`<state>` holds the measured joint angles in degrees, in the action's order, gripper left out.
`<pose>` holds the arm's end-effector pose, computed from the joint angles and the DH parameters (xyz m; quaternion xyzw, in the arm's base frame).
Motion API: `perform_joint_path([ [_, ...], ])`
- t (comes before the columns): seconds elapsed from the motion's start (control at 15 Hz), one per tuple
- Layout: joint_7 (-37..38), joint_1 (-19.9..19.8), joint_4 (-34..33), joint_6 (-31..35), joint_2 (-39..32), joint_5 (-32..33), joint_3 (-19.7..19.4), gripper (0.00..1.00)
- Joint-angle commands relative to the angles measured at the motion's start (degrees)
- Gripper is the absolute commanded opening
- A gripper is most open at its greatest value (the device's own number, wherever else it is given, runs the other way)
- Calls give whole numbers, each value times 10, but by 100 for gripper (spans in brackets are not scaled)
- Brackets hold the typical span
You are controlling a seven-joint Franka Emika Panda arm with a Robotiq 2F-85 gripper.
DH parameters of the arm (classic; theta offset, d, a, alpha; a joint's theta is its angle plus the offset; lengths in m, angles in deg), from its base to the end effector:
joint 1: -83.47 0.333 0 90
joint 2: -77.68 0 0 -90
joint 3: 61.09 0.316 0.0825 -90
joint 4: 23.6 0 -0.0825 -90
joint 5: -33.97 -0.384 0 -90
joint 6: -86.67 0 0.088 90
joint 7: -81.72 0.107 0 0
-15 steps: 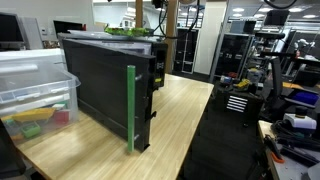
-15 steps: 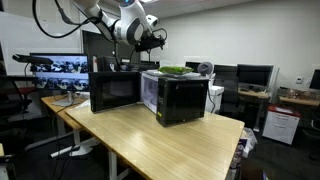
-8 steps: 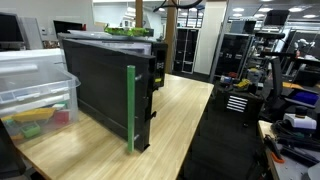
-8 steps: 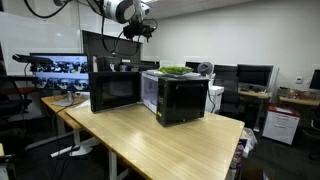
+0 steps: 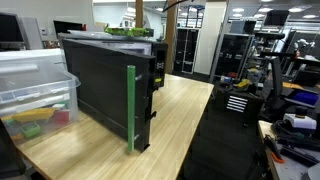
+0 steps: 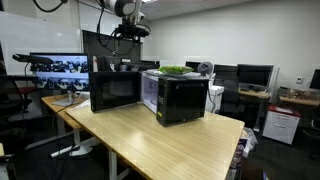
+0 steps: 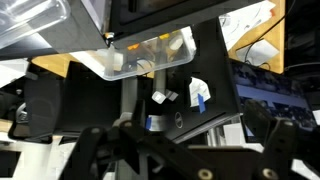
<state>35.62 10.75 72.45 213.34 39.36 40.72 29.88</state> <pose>0.6318 0.0001 0.5805 -0.8193 -0.4368 -0.3172 0.1934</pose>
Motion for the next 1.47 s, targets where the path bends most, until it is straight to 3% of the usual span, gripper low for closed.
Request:
perform_joint_path([
  [0.0,-66,61,-50,-70,-5,-43,-46,100],
  [0.4,-124,187,-141,-166,18,-120,-168,100],
  [0.73,-155,316,-227,-244,25,-179,-296,100],
  [0.8,-168,368,-256,-250,29,-199,-355,100],
  [0.87,-191,380,-248,-235,46,-207,-398,100],
  [1.0,-191,416,-258,-241,52,-241,-443,100],
  [1.4,-198,422,-260,-240,57,-244,-463,100],
])
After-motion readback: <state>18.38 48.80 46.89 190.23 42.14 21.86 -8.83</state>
